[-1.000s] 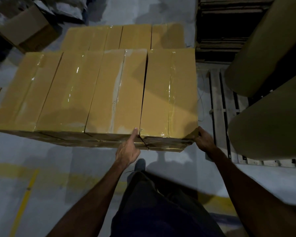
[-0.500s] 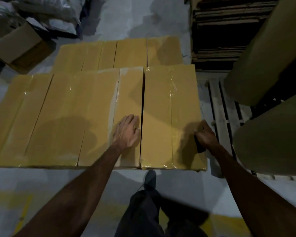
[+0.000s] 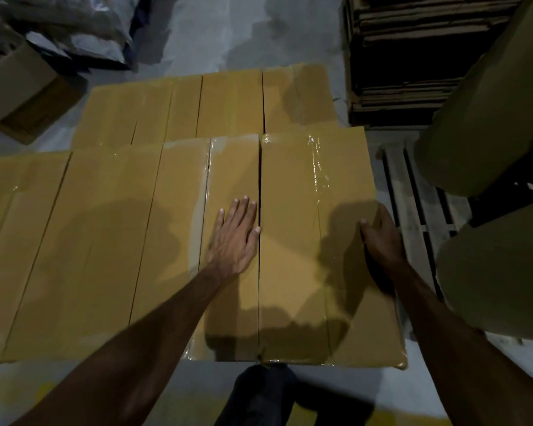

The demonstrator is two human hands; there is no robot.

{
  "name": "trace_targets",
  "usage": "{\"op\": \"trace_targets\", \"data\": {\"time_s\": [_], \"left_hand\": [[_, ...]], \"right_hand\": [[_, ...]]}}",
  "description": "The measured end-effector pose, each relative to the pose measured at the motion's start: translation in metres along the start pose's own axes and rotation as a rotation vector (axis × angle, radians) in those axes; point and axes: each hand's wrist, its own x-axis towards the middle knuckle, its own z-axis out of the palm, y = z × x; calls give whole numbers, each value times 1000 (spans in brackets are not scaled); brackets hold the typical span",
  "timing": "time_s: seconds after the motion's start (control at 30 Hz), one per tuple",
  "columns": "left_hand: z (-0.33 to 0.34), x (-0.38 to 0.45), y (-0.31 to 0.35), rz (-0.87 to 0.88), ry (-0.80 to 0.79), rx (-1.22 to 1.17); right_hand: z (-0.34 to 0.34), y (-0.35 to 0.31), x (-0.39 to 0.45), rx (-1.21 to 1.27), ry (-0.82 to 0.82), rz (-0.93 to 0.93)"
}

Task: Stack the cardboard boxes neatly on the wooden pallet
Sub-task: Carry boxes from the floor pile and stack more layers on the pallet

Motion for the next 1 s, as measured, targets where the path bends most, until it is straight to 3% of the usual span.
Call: {"op": "trace_targets", "data": {"time_s": [0.13,0.47,0.73,1.0], "left_hand": [[2,2,1,-13,3,-1],[-2,31,-1,8,-7,12],[-9,107,-10,55,-44,69],[-6,115,-6,33,-53,136]], "right_hand": [[8,-1,0,-66,65,-10],[1,-12,28,16,-26,-8],[5,-32,86,-52,-43,-52],[10,-29,92,-77,-60,-94]]}}
